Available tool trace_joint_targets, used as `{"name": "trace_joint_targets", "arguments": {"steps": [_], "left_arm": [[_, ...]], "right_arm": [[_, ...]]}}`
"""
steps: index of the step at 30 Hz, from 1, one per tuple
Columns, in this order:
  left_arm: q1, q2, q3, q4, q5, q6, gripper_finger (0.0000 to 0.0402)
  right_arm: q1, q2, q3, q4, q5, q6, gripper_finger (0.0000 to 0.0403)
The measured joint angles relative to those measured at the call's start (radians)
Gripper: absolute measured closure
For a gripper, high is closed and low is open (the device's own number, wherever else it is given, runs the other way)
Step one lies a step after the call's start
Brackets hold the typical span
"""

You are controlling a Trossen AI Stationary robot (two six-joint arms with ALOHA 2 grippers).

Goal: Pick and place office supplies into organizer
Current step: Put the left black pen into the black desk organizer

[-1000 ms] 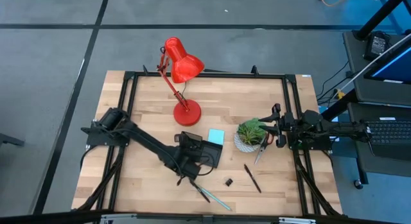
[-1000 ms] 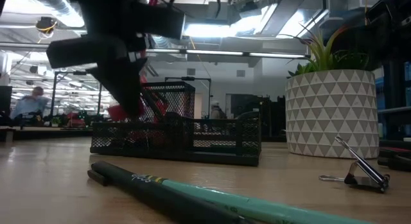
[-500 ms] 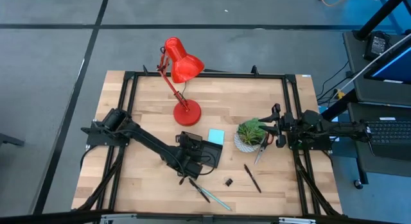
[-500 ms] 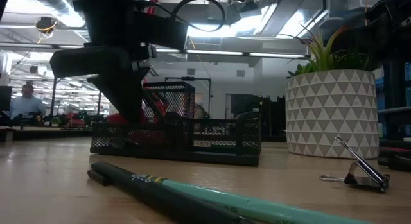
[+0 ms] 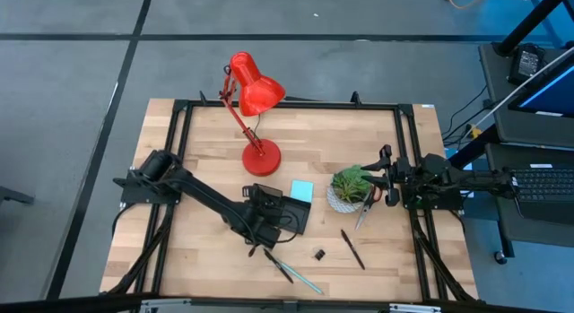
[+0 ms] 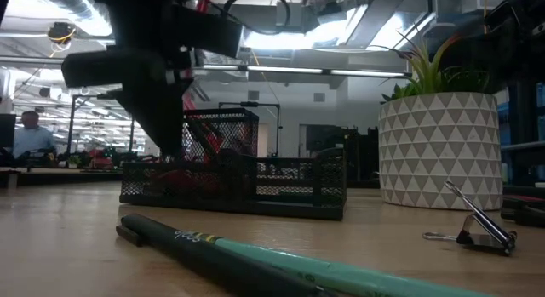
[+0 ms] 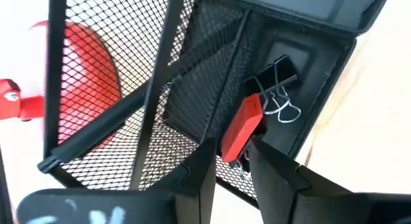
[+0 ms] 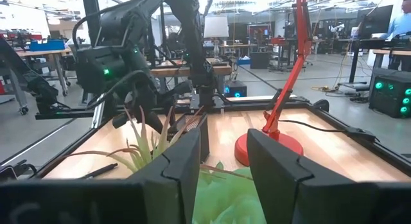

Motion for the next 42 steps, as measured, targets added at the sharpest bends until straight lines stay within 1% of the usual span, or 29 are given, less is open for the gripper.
{"name": "trace_joint_targets", "arguments": {"steps": [6, 9, 12, 15, 17, 21, 22, 24, 28, 30, 39, 42], "left_arm": [[-0.013, -0.057, 0.0, 0.001, 0.003, 0.043, 0.0314], [-0.044, -0.098, 0.0, 0.041, 0.004, 0.065, 0.0313], [-0.093, -0.127, -0.003, 0.138, 0.01, 0.114, 0.0313], [-0.14, -0.129, -0.004, 0.237, 0.01, 0.158, 0.0313], [-0.164, -0.128, -0.005, 0.288, 0.007, 0.152, 0.0313], [-0.214, -0.112, -0.006, 0.351, -0.037, 0.143, 0.0313], [-0.222, -0.109, -0.015, 0.391, -0.044, 0.143, 0.0313], [-0.236, -0.108, -0.066, 0.502, -0.043, 0.148, 0.0313], [-0.236, -0.105, -0.212, 0.789, -0.007, 0.176, 0.0313], [-0.237, -0.106, -0.266, 0.896, 0.004, 0.19, 0.0313], [-0.243, -0.13, -0.451, 1.199, 0.032, 0.189, 0.0306], [-0.244, -0.13, -0.498, 1.266, 0.038, 0.21, 0.0302]], "right_arm": [[0.0, 0.0, 0.0, 0.0, 0.0, 0.001, 0.0271], [0.0, 0.0, 0.0, 0.0, 0.0, 0.003, 0.0271], [0.0, 0.0, 0.0, 0.0, 0.0, 0.028, 0.0271], [0.0, 0.0, 0.0, 0.001, 0.0, 0.031, 0.0271], [0.0, 0.0, 0.0, 0.002, 0.0, 0.032, 0.0271], [0.0, 0.0, 0.0, 0.002, 0.0, 0.051, 0.0271], [0.0, 0.0, 0.0, 0.002, 0.0, 0.051, 0.0271], [0.0, 0.0, 0.0, 0.007, 0.0, 0.052, 0.0271], [0.0, 0.0, 0.0, 0.013, 0.0, 0.056, 0.0271], [0.0, 0.0, 0.0, 0.014, 0.0, 0.056, 0.0271], [0.0, 0.0, 0.0, 0.009, 0.0, 0.054, 0.0271], [0.0, 0.0, 0.0, 0.008, 0.0, 0.062, 0.0271]]}}
